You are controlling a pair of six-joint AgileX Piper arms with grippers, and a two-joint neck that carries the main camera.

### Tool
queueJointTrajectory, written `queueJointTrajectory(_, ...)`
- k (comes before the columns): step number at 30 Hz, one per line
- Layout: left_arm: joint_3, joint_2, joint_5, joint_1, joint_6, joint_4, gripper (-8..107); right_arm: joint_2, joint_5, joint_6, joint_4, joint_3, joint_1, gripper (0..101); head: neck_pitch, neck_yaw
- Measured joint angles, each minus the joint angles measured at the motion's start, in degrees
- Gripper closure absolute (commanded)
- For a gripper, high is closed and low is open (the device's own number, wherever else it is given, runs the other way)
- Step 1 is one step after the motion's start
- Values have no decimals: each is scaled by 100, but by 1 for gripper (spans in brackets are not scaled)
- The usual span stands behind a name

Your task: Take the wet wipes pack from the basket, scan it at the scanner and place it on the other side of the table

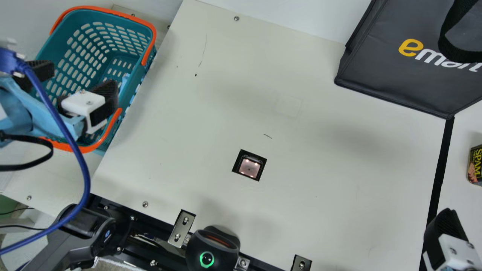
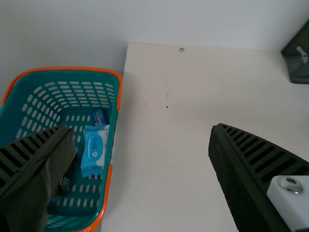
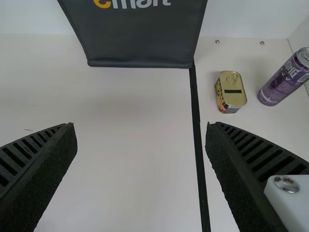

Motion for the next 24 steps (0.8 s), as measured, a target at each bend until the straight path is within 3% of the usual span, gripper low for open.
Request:
queueJointTrajectory(13, 164, 322, -158, 1290, -784, 231, 9, 0, 0, 0, 0, 0, 0, 6, 0, 0)
queueJointTrajectory(24, 268, 1035, -447, 2749, -71, -56, 9, 0, 0, 0, 0, 0, 0, 6, 0, -9)
